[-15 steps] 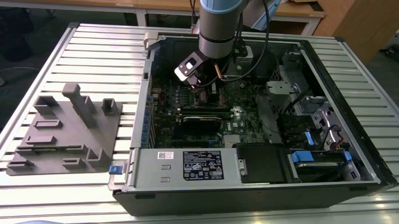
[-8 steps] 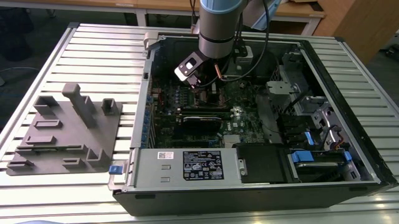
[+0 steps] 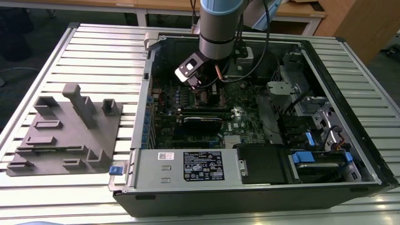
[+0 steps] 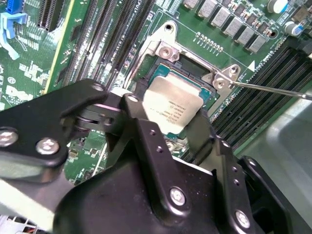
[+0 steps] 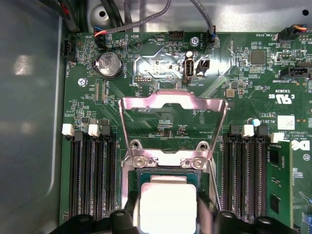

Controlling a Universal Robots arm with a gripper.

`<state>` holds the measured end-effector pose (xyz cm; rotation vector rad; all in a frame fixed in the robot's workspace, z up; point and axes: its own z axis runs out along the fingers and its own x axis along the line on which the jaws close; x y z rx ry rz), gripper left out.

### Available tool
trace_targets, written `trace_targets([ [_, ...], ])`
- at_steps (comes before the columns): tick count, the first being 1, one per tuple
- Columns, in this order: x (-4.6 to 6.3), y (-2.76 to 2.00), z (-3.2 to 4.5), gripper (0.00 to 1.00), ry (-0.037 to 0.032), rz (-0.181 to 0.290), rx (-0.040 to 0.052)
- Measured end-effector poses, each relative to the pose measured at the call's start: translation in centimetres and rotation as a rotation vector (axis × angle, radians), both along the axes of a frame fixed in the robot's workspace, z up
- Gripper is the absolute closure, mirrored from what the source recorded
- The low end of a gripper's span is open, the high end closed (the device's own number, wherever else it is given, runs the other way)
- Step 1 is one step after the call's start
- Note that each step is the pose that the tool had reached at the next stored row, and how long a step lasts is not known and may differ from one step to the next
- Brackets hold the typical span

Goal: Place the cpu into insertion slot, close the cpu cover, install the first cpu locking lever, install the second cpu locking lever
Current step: 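Place the cpu into insertion slot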

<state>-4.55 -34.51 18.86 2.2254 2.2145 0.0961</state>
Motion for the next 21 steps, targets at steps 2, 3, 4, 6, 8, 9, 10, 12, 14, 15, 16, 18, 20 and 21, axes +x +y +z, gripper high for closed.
trace_targets([
  [2,0.0,-0.01,0.02,0.40,0.0005,0.000,-0.0005],
  [3,0.0,-0.02,0.05,0.40,0.0010,0.000,-0.0012],
  [4,0.0,-0.02,0.05,0.40,0.0011,0.000,-0.0015],
  [6,0.0,-0.02,0.06,0.40,0.0009,0.000,-0.0012],
  [8,0.0,-0.02,0.24,0.40,0.0011,0.000,-0.0016],
  [9,0.0,-0.02,0.37,0.40,0.0010,0.000,-0.0014],
  [10,0.0,-0.02,0.53,0.40,0.0011,0.000,-0.0015],
  [12,0.0,-0.03,0.86,0.40,0.0011,0.000,-0.0016],
  [14,0.0,-0.02,1.19,0.40,0.0010,0.000,-0.0015],
  [15,0.0,-0.03,1.36,0.40,0.0011,0.000,-0.0017],
  [16,0.0,-0.03,1.54,0.40,0.0011,0.000,-0.0017],
  [18,0.0,-0.03,1.91,0.40,0.0010,0.000,-0.0015],
  [20,0.0,-0.03,2.30,0.40,0.0011,0.000,-0.0016],
  [21,0.0,-0.03,2.44,0.40,0.0011,0.000,-0.0016],
])
